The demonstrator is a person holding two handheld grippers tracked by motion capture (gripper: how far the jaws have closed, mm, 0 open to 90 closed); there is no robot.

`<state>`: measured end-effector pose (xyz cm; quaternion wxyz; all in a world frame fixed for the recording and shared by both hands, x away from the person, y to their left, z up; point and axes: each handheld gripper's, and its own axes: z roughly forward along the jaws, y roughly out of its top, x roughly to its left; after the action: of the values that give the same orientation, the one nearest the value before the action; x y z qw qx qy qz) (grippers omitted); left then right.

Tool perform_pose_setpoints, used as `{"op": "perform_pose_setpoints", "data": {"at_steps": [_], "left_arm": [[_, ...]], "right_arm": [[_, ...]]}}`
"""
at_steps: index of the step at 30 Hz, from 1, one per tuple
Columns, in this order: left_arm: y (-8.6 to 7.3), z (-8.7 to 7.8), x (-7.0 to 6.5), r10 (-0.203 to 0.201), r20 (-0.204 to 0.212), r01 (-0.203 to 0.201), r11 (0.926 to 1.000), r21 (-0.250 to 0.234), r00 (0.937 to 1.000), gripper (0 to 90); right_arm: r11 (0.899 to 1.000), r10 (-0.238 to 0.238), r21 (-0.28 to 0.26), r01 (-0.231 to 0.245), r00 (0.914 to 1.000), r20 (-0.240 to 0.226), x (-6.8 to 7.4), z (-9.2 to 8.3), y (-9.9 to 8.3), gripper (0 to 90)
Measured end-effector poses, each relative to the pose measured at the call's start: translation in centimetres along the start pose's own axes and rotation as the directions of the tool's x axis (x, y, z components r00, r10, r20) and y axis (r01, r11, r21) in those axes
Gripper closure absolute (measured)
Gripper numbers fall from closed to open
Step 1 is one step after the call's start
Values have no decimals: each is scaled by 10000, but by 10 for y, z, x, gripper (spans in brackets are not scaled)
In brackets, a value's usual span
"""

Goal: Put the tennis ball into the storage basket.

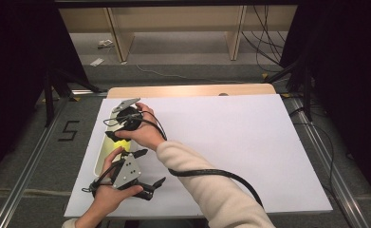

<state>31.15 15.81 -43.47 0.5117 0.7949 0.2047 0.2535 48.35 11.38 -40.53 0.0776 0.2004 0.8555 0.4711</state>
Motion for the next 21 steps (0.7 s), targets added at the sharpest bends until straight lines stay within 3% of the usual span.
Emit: {"op": "perform_pose_setpoints", "data": {"at_steps": [21], "left_arm": [[0,0,0,-30,-23,30,10000,-4,10000,0]], "right_arm": [[9995,-187,-271,188,9998,48,1,-23,2,180]]}}
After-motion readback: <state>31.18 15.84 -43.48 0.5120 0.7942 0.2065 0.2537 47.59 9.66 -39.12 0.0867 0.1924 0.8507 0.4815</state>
